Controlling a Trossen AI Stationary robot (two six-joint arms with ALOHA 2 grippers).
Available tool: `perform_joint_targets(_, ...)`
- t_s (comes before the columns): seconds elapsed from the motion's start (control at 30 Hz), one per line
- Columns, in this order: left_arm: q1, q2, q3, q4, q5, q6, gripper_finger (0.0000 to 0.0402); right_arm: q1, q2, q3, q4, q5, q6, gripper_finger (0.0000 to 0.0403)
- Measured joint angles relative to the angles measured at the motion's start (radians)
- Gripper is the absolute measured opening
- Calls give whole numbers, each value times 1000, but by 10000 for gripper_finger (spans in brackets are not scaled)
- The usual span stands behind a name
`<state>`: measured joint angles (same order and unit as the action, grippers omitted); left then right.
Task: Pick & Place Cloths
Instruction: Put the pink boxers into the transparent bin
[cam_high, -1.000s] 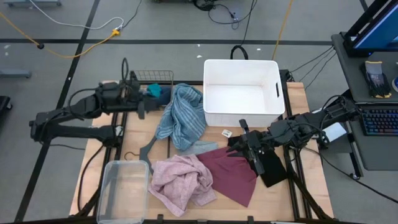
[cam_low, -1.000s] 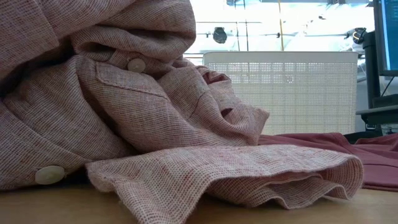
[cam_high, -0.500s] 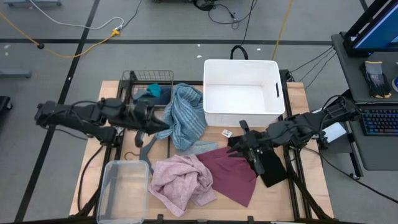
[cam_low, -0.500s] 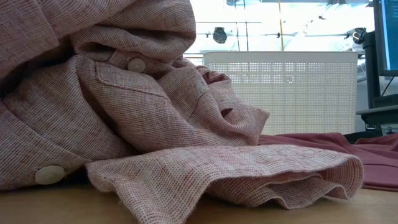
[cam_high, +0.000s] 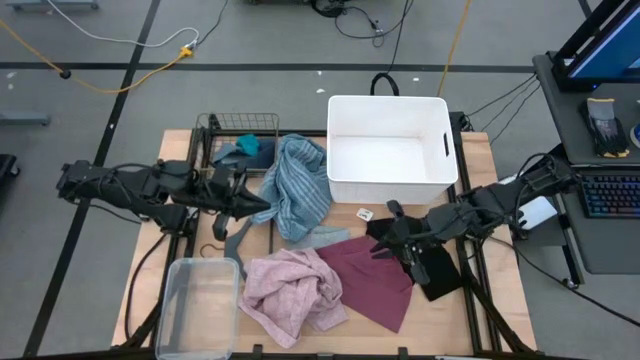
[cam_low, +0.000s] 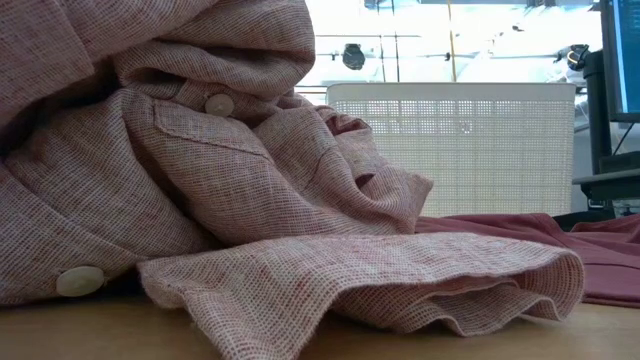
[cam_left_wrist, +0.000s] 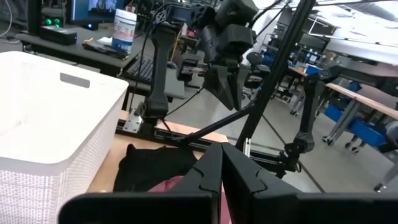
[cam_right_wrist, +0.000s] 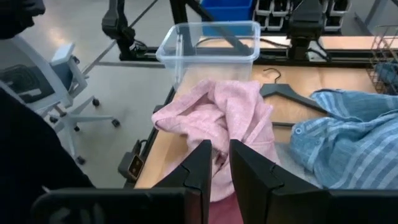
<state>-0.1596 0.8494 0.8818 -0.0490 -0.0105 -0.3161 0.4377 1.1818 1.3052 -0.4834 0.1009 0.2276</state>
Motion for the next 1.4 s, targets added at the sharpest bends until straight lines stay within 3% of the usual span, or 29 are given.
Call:
perform_joint_targets(0.3, 0, 0, 0, 0, 0, 0, 9, 97, 127, 0, -128, -2, -2, 47)
perform_joint_targets(0.53, 0, 0, 0, 0, 0, -2, 7, 160, 222, 0, -303, -108, 57, 47)
perform_joint_targets(0.87, 1, 0, 0, 0, 9, -27, 18, 284, 353, 0, -353, -132, 14, 47)
perform_joint_targets(1.07, 1, 0, 0, 0, 10, -29, 4, 344, 438, 0, -359, -129, -29, 49)
perform_joint_targets(1.23, 1, 0, 0, 0, 10, -25, 11, 379, 500, 0, -367, -130, -99, 72)
perform_joint_targets(1.4, 1, 0, 0, -1, 10, 9, 25, 397, 514, -15, -382, -132, -130, 121)
